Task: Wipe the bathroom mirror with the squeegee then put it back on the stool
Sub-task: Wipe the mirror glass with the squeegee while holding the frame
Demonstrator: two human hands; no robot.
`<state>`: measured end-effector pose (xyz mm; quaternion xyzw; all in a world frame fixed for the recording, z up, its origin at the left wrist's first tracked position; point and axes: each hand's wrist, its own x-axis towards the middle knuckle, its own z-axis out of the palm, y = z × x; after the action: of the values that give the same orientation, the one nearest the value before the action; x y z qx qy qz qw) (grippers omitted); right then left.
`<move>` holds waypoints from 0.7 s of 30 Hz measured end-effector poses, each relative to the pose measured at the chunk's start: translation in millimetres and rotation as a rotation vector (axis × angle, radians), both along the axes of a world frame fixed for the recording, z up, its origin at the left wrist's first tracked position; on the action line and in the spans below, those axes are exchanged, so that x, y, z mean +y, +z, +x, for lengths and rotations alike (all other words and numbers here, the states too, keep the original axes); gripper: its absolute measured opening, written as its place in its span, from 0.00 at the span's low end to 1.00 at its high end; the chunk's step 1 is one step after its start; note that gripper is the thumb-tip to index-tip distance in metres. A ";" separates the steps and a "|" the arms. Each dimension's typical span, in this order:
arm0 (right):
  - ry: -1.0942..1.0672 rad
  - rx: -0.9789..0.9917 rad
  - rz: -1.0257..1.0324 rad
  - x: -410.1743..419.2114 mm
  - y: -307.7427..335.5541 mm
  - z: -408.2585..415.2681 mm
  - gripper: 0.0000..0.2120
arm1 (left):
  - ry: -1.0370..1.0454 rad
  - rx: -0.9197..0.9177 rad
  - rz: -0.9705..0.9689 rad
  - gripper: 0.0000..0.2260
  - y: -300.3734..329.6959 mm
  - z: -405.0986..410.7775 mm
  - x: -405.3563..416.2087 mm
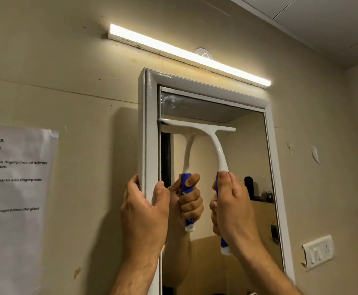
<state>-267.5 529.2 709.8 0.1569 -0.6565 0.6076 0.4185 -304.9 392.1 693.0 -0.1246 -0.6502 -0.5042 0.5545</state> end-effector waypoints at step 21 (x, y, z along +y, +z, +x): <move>-0.023 -0.111 0.041 11.2 -32.7 15.9 0.15 | -0.135 0.054 0.241 0.09 0.7 0.4 1.1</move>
<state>-251.6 540.4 677.0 0.1242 -0.6928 0.5969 0.3851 -304.5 393.2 693.6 -0.1142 -0.5600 -0.6112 0.5476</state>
